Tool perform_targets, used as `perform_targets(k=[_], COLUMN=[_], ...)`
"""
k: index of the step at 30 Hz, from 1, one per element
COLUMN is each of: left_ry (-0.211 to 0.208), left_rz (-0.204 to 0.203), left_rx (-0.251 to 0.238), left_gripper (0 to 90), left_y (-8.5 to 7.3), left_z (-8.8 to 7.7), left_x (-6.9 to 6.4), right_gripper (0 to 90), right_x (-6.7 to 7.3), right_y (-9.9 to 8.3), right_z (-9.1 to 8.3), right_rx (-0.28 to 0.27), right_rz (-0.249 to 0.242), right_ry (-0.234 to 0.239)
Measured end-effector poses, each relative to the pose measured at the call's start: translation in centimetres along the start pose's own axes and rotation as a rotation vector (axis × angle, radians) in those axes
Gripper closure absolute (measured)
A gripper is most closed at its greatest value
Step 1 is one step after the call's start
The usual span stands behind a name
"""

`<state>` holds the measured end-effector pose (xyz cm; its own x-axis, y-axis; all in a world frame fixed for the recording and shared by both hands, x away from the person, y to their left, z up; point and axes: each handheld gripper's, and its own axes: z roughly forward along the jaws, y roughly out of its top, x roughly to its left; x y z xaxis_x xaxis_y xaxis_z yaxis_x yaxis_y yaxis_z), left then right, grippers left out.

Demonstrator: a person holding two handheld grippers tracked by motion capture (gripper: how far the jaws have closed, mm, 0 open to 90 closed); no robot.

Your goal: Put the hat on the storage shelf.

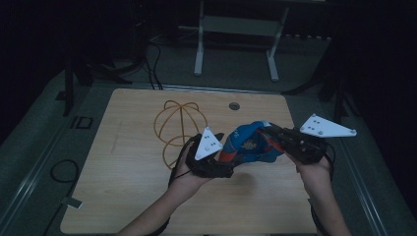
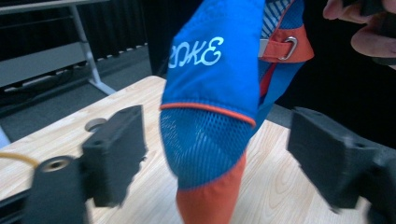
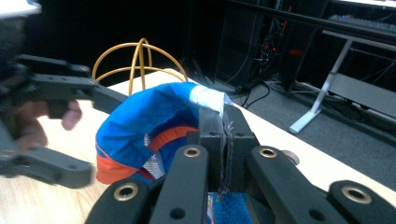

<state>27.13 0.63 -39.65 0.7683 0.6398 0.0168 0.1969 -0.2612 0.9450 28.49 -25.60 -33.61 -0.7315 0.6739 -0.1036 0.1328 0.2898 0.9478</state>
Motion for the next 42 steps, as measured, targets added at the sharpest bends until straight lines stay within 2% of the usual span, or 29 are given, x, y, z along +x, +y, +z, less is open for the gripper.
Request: perform_targets(k=[3, 6, 11, 12, 14, 19, 24, 30, 33, 35, 38, 39, 40, 42], left_ry=[-0.001, 0.013, 0.085, 0.090, 0.105, 0.134, 0.173, 0.163, 0.158, 0.137, 0.123, 0.119, 0.098, 0.093], left_rz=[0.008, -0.004, -0.001, -0.001, 0.011, 0.045, 0.102, 0.106, 0.108, 0.107, 0.112, 0.106, 0.106, 0.106], left_rx=[0.012, 0.017, 0.039, 0.043, 0.042, 0.049, 0.044, 0.032, 0.014, 0.005, -0.024, -0.033, -0.044, -0.070], left_gripper=[38.1, 54.4, 80.8, 83.3, 85.4, 86.4, 86.9, 86.9, 87.0, 86.9, 87.0, 86.9, 86.9, 86.9], left_y=[0.0, 0.1, 0.0, 0.0, 0.1, 0.4, 0.6, 0.8, 1.1, 1.2, 1.4, 1.4, 1.4, 1.4], left_z=[0.6, 0.8, 1.1, 1.1, 1.1, 1.0, 1.0, 1.1, 1.1, 1.0, 0.8, 0.7, 0.6, 0.3], left_x=[-0.1, 0.0, 0.2, 0.3, 0.3, 0.3, 0.1, 0.1, -0.1, -0.2, -0.3, -0.3, -0.1, 0.0], right_gripper=[88.3, 88.3, 88.3, 88.3, 88.2, 88.2, 88.0, 87.3, 86.3, 84.3, 79.0, 75.1, 69.6, 66.7], right_x=[0.1, 0.1, 0.3, 0.4, 0.5, 1.0, 2.0, 3.1, 3.9, 4.4, 4.9, 5.0, 5.1, 5.3], right_y=[0.2, 0.1, -0.3, -0.4, -0.5, -1.2, -2.4, -3.9, -4.4, -4.8, -5.2, -5.3, -5.4, -5.4], right_z=[0.0, 0.0, 0.0, 0.0, 0.0, -0.4, -1.0, -1.8, -2.2, -2.2, -2.2, -2.2, -2.2, -2.3], right_rx=[-0.001, 0.002, 0.007, 0.007, 0.011, 0.008, 0.022, 0.033, 0.028, 0.032, 0.033, 0.036, 0.039, 0.038], right_rz=[-0.004, -0.007, -0.009, -0.007, -0.012, -0.002, -0.012, 0.012, 0.006, 0.003, 0.003, -0.002, -0.002, 0.002], right_ry=[0.004, 0.003, 0.010, 0.015, 0.012, 0.039, 0.066, 0.105, 0.123, 0.140, 0.171, 0.176, 0.183, 0.199])
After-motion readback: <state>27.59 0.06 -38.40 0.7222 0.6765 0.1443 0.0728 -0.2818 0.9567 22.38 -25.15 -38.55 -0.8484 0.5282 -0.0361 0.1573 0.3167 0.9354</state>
